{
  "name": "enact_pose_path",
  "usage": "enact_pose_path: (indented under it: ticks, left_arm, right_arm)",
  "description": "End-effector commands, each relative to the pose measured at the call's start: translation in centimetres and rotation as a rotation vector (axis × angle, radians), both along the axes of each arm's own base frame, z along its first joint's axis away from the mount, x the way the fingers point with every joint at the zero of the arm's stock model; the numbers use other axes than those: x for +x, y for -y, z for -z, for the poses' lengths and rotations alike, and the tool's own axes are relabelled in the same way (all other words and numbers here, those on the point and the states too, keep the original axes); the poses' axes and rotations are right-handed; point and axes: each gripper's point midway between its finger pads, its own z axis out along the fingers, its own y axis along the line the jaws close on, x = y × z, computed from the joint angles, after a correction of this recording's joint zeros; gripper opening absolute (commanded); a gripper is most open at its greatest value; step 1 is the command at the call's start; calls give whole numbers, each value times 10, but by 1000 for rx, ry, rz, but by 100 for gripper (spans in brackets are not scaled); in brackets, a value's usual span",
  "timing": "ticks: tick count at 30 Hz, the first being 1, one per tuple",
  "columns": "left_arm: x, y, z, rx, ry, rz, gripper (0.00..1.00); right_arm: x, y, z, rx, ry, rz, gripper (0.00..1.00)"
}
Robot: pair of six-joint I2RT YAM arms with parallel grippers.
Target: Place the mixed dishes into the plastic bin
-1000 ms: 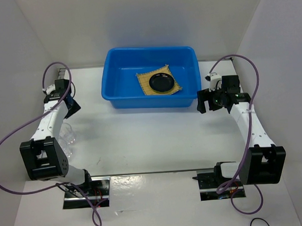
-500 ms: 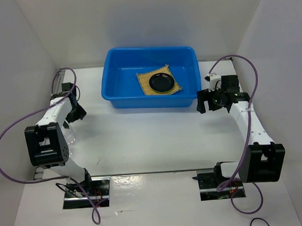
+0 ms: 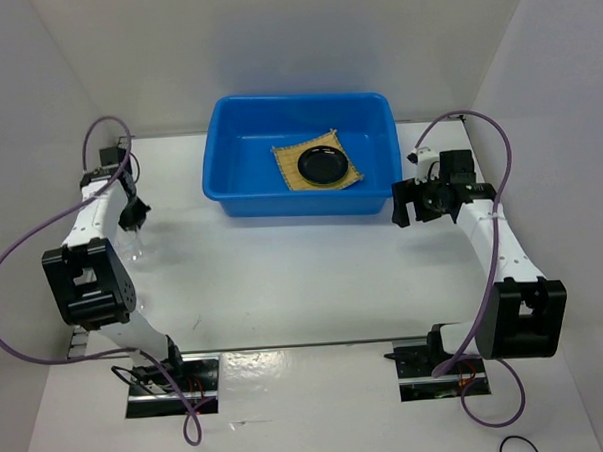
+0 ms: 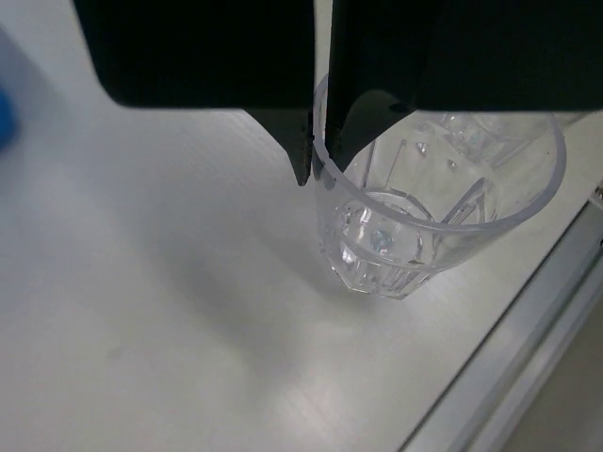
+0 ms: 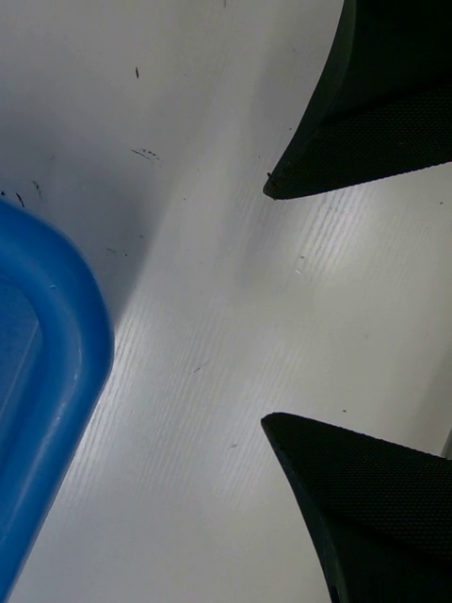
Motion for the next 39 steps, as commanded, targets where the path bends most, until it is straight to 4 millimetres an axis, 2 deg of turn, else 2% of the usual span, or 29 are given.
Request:
enact_pose_path:
  ticks: [1,2,5,6,7,8,9,10,11,12,13,14,16,17,18,19,21,22,24,25,26,27,28,29,32,35,37,38,39]
  left_arm:
    - [41,11,-135,68,389,70,0]
    - [57,17,-186,76,528,100,0]
    - [88,59,-248,6,678,241,0]
    - [109,73,-277,-8,742,308,0]
    - [119,109,-284,-70,753,422,0]
    - [129,125,-287,-80,749,490,0]
    - [155,142,-260,-109,681,535,0]
    - [155,173,-289,-106,724,615,0]
    - [181,188,-252,-101,635,651,0]
    - [182,205,-260,-77,654,669,0]
    - [187,216,-245,-79,625,681,0]
    - [201,226,-224,-74,593,687,0]
    - [209,247,-205,-50,559,720,0]
    - [220,255,-191,-31,548,738,0]
    - [226,265,-186,-28,557,758,0]
    - [233,277,-165,-20,528,778,0]
    - [245,282,-157,19,537,804,0]
    - [250,289,-133,31,498,818,0]
    - [259,289,-121,50,493,828,0]
    - [266,291,-98,47,464,830,0]
    - [268,294,-86,37,449,838,0]
    - [271,295,-61,33,412,840,0]
    - [276,290,-56,42,414,840,0]
    - [278,291,-36,39,385,842,0]
    - [286,287,-14,46,367,843,0]
    - [289,283,-2,38,356,840,5]
    - [291,284,-7,41,377,839,15]
    - [293,282,-13,55,390,830,22]
    - [293,282,-20,56,401,829,33]
  right_arm:
    - [11,2,-6,-6,43,-3,98]
    - [11,5,-6,-6,43,6,98]
    - [12,9,1,-10,24,9,98]
    - [13,7,4,-2,14,3,98]
    - [15,11,0,-3,23,14,98]
    - [15,11,4,-2,11,14,98]
    - [16,15,7,-7,2,17,98]
    - [16,16,7,1,3,20,98]
    - [14,15,11,6,-12,7,98]
    - [14,18,11,6,-12,17,98]
    - [14,17,10,9,-9,4,98]
    - [12,21,11,10,-18,18,98]
    - [12,29,11,18,-17,41,98]
    - [12,33,11,18,-16,52,98]
    - [12,36,11,20,-13,51,98]
    - [12,39,8,19,-4,61,98]
    - [10,40,8,27,-11,65,98]
    - [10,40,8,27,-12,65,98]
    - [10,43,11,29,-20,74,98]
    - [10,43,11,29,-21,74,98]
    - [10,43,11,29,-21,74,98]
    - [10,43,14,31,-31,75,98]
    - [10,43,15,31,-31,75,98]
    - [11,43,18,32,-42,75,98]
    - [11,47,26,32,-65,77,98]
    - [11,46,31,44,-89,72,98]
    - [11,46,35,41,-99,65,98]
    - [11,46,35,41,-99,65,98]
    - [11,46,35,41,-99,65,98]
